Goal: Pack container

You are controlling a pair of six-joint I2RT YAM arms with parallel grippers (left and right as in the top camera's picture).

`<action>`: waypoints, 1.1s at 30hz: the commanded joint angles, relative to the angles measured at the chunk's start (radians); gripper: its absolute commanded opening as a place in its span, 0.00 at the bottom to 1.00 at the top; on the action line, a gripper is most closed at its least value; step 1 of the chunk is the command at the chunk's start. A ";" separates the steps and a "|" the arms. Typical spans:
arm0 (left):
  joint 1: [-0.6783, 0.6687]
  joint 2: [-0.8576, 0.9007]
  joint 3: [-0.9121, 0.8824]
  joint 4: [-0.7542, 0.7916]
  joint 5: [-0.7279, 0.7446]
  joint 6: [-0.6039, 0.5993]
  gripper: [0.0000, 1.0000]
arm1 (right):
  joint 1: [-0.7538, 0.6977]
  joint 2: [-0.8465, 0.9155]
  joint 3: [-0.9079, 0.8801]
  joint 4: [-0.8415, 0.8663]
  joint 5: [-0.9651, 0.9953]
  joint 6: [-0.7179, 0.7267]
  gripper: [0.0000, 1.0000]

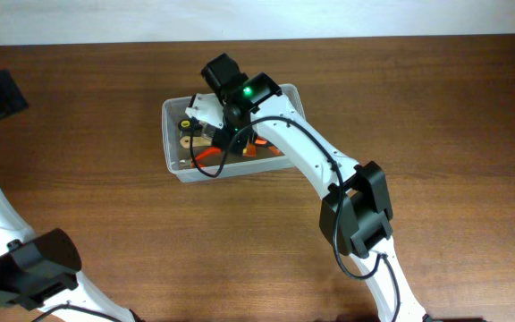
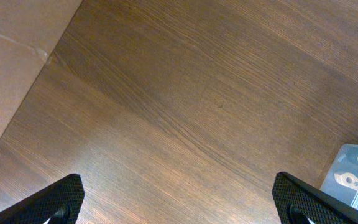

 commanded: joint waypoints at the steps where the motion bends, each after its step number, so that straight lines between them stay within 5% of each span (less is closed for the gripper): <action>1: 0.002 -0.010 0.002 0.002 0.008 -0.014 0.99 | 0.001 -0.120 0.009 -0.017 0.121 0.093 0.84; 3: 0.002 -0.010 0.002 0.002 0.007 -0.014 0.99 | -0.005 -0.162 0.009 -0.014 0.122 0.132 0.99; 20: 0.002 -0.010 0.002 0.002 0.007 -0.014 0.99 | -0.190 -0.606 0.009 -0.093 0.226 0.418 0.99; 33: 0.002 -0.010 0.002 0.002 0.008 -0.014 0.99 | -0.312 -0.672 0.009 -0.249 0.132 0.417 0.99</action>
